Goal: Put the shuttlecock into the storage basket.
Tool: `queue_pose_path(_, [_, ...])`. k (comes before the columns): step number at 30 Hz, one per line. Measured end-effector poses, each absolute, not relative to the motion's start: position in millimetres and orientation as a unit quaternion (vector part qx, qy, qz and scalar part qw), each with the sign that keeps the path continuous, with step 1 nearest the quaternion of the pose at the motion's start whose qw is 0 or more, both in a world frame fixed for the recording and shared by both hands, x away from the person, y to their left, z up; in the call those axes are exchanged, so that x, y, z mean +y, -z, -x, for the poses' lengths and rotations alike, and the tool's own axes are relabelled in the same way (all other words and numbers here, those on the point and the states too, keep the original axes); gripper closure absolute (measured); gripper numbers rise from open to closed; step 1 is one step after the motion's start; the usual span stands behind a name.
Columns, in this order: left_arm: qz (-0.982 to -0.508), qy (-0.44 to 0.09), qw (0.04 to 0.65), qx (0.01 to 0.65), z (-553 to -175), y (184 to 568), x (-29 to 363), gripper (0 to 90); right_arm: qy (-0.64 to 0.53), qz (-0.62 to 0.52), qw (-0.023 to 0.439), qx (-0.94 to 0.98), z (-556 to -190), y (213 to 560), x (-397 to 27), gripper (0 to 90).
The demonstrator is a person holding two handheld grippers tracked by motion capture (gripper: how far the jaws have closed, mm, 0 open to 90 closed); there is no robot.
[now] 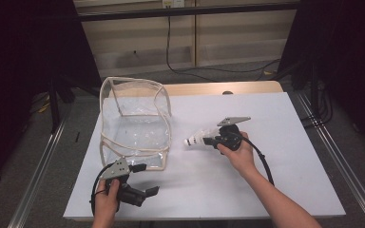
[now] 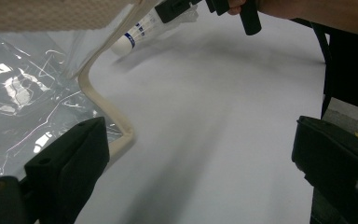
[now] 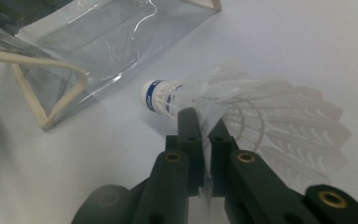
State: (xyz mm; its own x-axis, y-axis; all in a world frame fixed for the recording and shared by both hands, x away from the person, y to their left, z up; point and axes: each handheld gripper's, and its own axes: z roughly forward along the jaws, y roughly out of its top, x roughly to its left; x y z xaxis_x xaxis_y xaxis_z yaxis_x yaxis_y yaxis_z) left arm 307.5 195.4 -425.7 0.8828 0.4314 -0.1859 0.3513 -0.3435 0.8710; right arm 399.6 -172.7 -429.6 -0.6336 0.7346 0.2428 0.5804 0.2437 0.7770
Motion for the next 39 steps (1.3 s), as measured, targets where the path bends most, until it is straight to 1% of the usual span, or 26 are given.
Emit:
queue_pose_path(28, [-0.816, -0.042, 0.524, 0.239, -306.3, 423.9, 197.4, 4.1, -0.469, -0.396, 0.080, 0.785, -397.6, 359.4, -181.3, 88.5])
queue_pose_path(39, [-0.817, -0.042, 0.524, 0.239, -306.0, 423.3, 197.8, 4.1, -0.477, -0.387, 0.089, 0.784, -397.9, 328.4, -181.5, 88.5])
